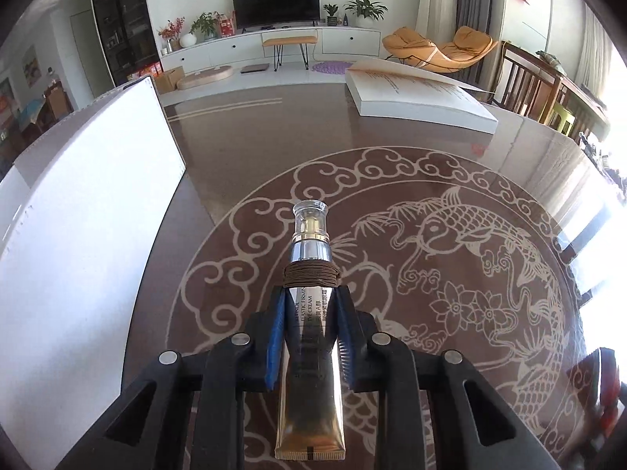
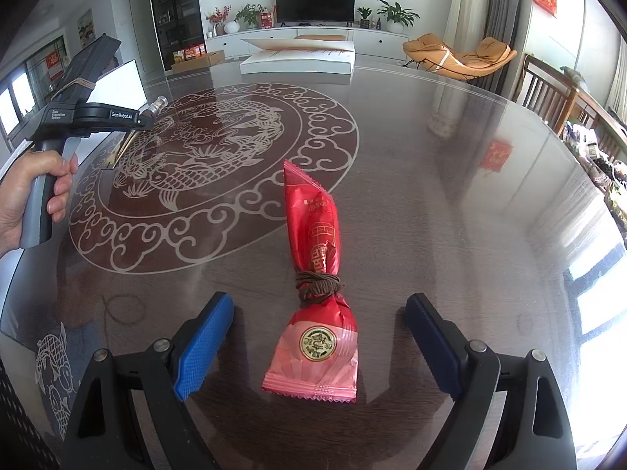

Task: Organize objects
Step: 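Carry the gold tube with the left gripper while the right gripper carries the red packet into the bin, then release the gold tube and red packet into the bin, open both grippers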

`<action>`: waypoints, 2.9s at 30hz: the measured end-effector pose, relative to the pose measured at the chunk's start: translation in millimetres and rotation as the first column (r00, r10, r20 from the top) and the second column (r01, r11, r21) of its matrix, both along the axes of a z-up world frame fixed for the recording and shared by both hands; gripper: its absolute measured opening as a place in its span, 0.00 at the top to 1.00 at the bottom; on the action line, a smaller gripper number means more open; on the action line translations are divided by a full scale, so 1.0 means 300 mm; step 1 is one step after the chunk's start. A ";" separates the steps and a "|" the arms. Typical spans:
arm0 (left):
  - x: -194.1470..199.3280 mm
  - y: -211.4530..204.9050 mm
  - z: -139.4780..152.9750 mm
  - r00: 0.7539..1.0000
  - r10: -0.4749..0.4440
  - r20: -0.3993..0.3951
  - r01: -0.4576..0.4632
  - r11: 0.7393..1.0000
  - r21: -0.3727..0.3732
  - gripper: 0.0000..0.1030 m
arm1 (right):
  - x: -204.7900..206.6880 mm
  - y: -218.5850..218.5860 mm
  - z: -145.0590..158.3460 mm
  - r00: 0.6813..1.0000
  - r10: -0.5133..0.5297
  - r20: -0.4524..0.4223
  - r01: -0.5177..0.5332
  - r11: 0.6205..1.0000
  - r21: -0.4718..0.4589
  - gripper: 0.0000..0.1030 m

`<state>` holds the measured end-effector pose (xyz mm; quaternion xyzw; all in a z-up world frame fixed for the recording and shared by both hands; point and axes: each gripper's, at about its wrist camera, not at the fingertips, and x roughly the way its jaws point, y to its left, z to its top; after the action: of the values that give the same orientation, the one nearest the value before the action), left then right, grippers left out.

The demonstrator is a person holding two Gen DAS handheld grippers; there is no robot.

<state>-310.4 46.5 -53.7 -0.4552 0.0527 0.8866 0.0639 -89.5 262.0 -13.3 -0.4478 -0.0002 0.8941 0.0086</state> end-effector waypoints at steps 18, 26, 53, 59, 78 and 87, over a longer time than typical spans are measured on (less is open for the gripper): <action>0.422 -0.039 0.040 1.000 -0.002 -0.010 0.002 1.000 0.025 0.76 | -0.055 0.035 0.021 0.997 0.044 0.061 -0.038 0.995 -0.096 0.17; 0.562 -0.080 0.139 0.999 0.015 -0.038 -0.009 0.988 0.151 0.76 | -0.124 0.048 0.076 0.983 0.124 0.133 -0.112 0.989 -0.095 0.81; 0.694 -1.054 0.270 0.869 0.490 0.067 -0.494 0.867 0.064 0.16 | -0.272 -1.367 0.356 0.730 0.683 0.039 -0.629 0.693 -0.352 0.40; 0.756 -0.988 0.396 0.804 0.590 -0.077 -0.595 0.799 -0.087 0.06 | -0.275 -1.260 0.425 0.768 0.640 -0.001 -0.622 0.746 -0.236 0.23; 0.781 -0.930 0.330 0.764 0.640 0.086 -0.642 0.767 -0.007 0.06 | -0.326 -1.259 0.437 0.773 0.632 0.054 -0.631 0.775 -0.037 0.19; 0.777 -0.963 0.335 0.751 0.656 0.081 -0.659 0.751 0.031 0.06 | -0.332 -1.306 0.447 0.793 0.608 0.040 -0.608 0.794 -0.008 0.12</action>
<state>-77.4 -242.5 46.9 -0.4713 -0.1382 0.8382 -0.2371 -189.2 -129.8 120.8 -0.4420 -0.1466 0.8402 -0.2777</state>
